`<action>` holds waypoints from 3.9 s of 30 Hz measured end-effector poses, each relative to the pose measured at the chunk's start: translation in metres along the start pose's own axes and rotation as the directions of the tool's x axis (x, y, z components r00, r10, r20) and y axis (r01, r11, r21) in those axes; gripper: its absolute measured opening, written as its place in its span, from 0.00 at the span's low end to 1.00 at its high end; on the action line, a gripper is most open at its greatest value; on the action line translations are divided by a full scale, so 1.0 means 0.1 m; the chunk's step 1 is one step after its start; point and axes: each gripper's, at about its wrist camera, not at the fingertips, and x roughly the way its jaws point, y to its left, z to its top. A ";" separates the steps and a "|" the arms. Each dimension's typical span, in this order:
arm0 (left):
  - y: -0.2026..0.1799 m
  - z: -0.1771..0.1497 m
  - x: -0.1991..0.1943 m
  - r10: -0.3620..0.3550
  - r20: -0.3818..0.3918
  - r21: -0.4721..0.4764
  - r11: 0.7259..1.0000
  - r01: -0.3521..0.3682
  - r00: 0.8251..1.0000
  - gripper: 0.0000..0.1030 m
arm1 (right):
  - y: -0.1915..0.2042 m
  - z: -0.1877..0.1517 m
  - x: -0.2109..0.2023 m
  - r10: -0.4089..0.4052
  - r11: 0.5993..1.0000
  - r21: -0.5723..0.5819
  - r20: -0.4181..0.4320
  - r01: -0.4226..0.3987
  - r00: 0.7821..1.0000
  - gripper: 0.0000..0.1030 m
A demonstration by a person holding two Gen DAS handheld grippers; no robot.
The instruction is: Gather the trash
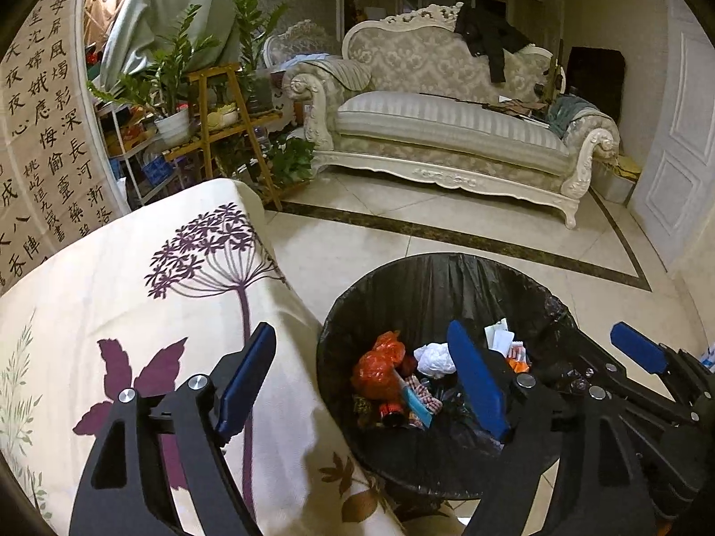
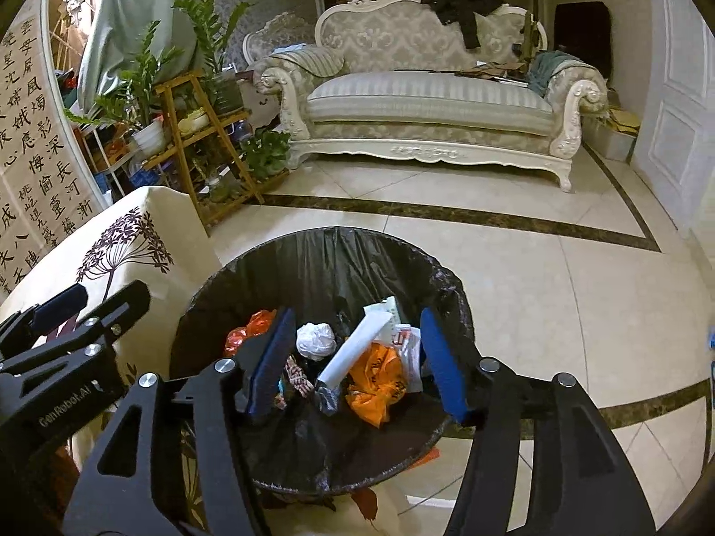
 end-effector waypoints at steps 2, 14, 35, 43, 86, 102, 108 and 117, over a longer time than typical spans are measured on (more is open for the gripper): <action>0.02 -0.02 -0.04 0.008 0.006 -0.002 1.000 -0.008 1.000 0.75 | -0.01 -0.02 -0.04 -0.004 1.000 0.007 0.002 0.004 1.000 0.58; 0.14 -0.22 -0.50 0.038 0.043 -0.016 0.999 -0.037 0.998 0.80 | 0.07 -0.23 -0.43 -0.001 1.000 -0.009 0.027 0.001 1.000 0.69; 0.37 -0.62 -1.37 0.076 0.107 -0.058 0.996 -0.070 0.991 0.82 | 0.38 -0.54 -1.36 0.042 0.997 -0.067 0.113 -0.034 0.993 0.78; 0.46 -0.68 -1.59 0.093 0.135 -0.076 0.994 -0.083 0.986 0.82 | 0.39 -0.58 -1.59 0.049 0.997 -0.074 0.148 -0.038 0.988 0.78; 0.41 -0.76 -1.71 0.077 0.147 -0.082 0.994 -0.066 0.986 0.82 | 0.38 -0.64 -1.69 0.036 0.997 -0.071 0.163 -0.025 0.986 0.78; 0.40 -0.76 -1.71 0.077 0.146 -0.084 0.994 -0.065 0.986 0.82 | 0.39 -0.65 -1.69 0.036 0.997 -0.072 0.163 -0.025 0.986 0.78; 0.41 -0.76 -1.71 0.077 0.144 -0.083 0.994 -0.065 0.987 0.82 | 0.39 -0.65 -1.69 0.036 0.997 -0.072 0.163 -0.024 0.986 0.78; 0.40 -0.76 -1.72 0.075 0.145 -0.084 0.994 -0.063 0.987 0.82 | 0.39 -0.65 -1.69 0.036 0.997 -0.071 0.163 -0.024 0.986 0.78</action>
